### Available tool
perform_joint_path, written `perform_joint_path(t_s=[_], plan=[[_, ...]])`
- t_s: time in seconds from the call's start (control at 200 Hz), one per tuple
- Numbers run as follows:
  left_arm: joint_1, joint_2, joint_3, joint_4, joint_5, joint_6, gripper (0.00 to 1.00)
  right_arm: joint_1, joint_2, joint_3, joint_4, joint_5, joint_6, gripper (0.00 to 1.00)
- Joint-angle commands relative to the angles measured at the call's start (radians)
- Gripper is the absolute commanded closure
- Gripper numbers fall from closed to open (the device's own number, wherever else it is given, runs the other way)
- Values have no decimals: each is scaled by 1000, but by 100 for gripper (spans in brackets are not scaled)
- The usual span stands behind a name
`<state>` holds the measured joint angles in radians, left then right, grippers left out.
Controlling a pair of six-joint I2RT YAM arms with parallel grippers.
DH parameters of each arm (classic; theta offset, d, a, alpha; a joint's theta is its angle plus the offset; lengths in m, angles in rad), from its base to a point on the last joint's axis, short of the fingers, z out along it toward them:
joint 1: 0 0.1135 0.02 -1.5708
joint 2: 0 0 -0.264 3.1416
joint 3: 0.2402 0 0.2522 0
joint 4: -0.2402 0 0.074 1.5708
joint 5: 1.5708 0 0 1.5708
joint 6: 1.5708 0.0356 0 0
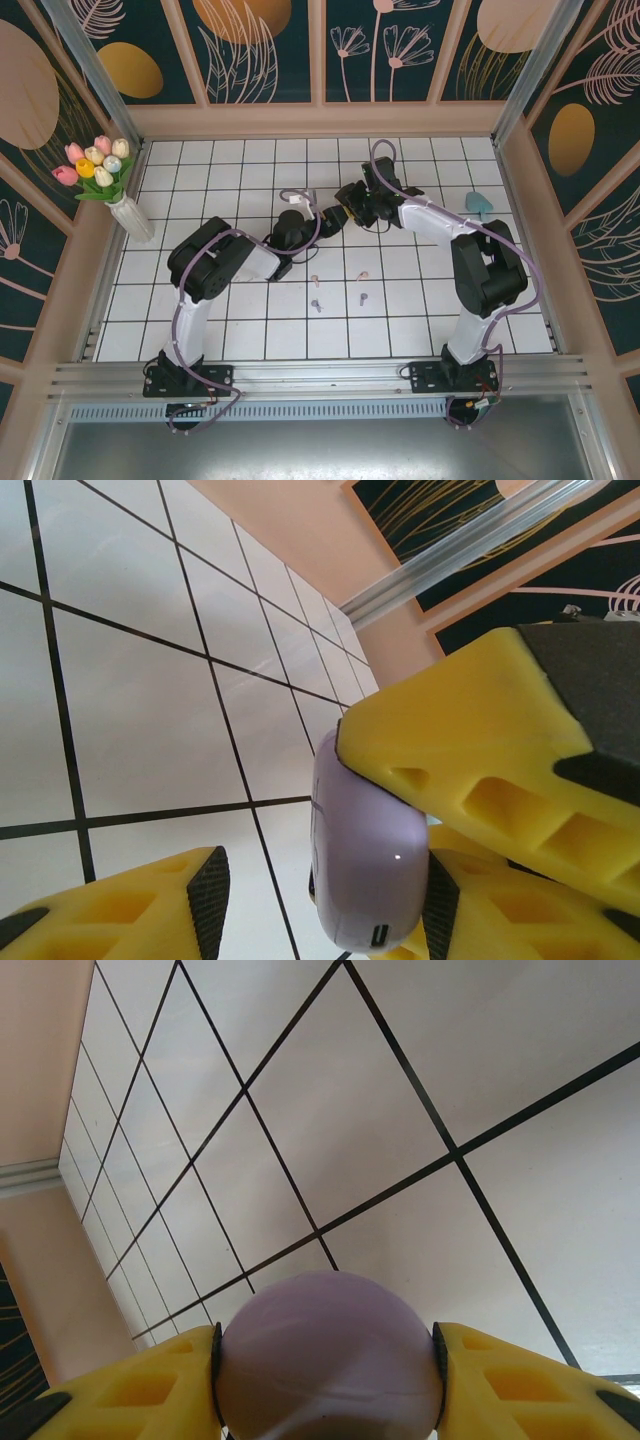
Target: Insert the wireless bluetooth earbuds into the charging case
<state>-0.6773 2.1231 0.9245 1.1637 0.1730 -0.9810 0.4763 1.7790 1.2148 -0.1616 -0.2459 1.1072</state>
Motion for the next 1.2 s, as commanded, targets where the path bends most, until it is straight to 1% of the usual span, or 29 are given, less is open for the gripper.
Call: perform_joint_path(t_s=[0.0,0.305,0.45,0.601,0.666,0.786,0.861,0.961,1.066,1.116,1.196], plan=[[-5,28,34,44,-25,-20,47,-5,-49,-21,8,-23,4,53],[-6,45,42,57,-47,-33,58,-4,-56,-34,14,-28,3,53],[-5,47,42,71,-55,-40,66,-4,-59,-41,19,-31,8,53],[-5,56,42,101,-64,-58,76,-5,-61,-50,31,-39,19,53],[-6,60,42,116,-67,-68,78,-5,-63,-52,33,-41,20,53],[-6,64,42,137,-66,-80,85,-7,-68,-54,34,-41,21,52],[-6,65,42,145,-63,-84,87,-8,-70,-52,33,-41,20,51],[-5,66,42,153,-53,-89,89,-10,-73,-48,32,-39,20,45],[-5,63,29,160,-47,-90,92,-30,-74,-31,21,-41,16,30],[-6,58,17,162,-43,-90,92,-47,-79,-22,14,-41,9,27],[-5,41,-8,160,-34,-82,92,-86,-109,-20,11,-37,-6,24]])
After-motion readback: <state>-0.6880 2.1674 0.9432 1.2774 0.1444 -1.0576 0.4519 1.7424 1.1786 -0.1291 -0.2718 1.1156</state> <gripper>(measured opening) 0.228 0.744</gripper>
